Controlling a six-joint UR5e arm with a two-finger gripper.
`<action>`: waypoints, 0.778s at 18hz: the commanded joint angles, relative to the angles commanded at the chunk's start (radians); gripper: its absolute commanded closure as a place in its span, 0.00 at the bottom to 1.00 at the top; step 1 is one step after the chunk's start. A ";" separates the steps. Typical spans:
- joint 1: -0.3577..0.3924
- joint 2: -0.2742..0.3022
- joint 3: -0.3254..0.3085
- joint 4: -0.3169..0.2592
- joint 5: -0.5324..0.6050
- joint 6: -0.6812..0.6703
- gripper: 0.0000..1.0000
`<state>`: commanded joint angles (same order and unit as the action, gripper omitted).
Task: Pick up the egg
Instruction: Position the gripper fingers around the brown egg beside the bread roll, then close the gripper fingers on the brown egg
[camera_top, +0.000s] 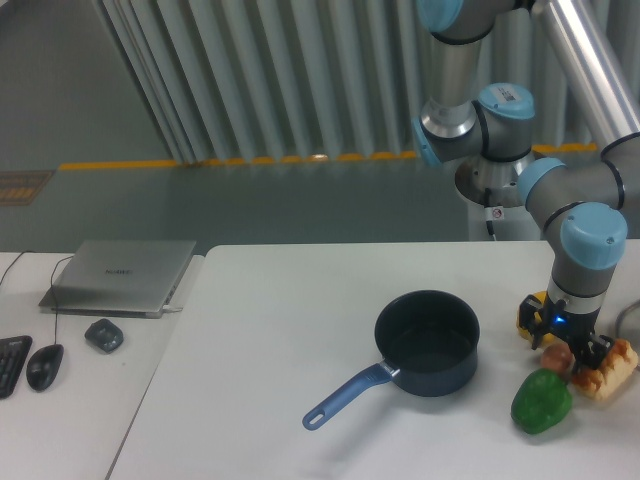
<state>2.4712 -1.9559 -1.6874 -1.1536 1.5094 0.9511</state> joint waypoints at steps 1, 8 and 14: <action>0.000 0.002 0.000 -0.002 0.000 0.000 0.34; 0.000 0.014 0.009 -0.005 0.002 0.000 0.38; 0.000 0.020 0.011 -0.011 0.002 0.000 0.48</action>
<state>2.4713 -1.9359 -1.6766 -1.1643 1.5110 0.9511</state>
